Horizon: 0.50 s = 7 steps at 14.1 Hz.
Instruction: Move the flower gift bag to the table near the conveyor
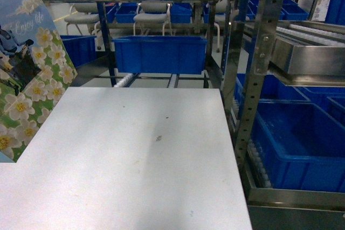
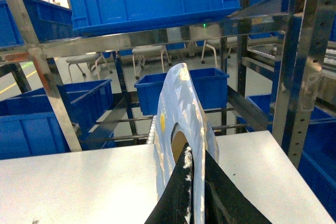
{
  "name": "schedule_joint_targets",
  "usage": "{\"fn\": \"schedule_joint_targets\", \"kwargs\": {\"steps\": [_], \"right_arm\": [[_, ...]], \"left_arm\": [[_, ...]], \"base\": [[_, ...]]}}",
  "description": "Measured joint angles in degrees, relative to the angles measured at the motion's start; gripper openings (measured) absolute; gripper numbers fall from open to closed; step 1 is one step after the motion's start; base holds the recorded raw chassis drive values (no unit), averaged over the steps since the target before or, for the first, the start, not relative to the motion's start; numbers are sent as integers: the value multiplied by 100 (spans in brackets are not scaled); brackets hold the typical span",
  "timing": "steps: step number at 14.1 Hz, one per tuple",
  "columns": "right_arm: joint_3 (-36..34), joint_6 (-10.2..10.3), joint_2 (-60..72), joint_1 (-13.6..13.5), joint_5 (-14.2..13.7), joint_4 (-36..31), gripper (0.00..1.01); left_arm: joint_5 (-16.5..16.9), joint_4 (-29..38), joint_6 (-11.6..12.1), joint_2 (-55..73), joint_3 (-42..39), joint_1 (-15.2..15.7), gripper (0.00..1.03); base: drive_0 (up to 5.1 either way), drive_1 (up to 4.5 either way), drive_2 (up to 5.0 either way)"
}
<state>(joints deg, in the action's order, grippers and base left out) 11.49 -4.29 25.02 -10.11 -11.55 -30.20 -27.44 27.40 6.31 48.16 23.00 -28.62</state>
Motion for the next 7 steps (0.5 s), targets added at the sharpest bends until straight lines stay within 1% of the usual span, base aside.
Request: {"fn": "schedule_joint_targets", "kwargs": {"steps": [7], "right_arm": [[0, 0, 2, 0, 0, 0, 2]], "left_arm": [[0, 2, 0, 11, 0, 0, 2]], "base": [[-472, 370, 113]]}}
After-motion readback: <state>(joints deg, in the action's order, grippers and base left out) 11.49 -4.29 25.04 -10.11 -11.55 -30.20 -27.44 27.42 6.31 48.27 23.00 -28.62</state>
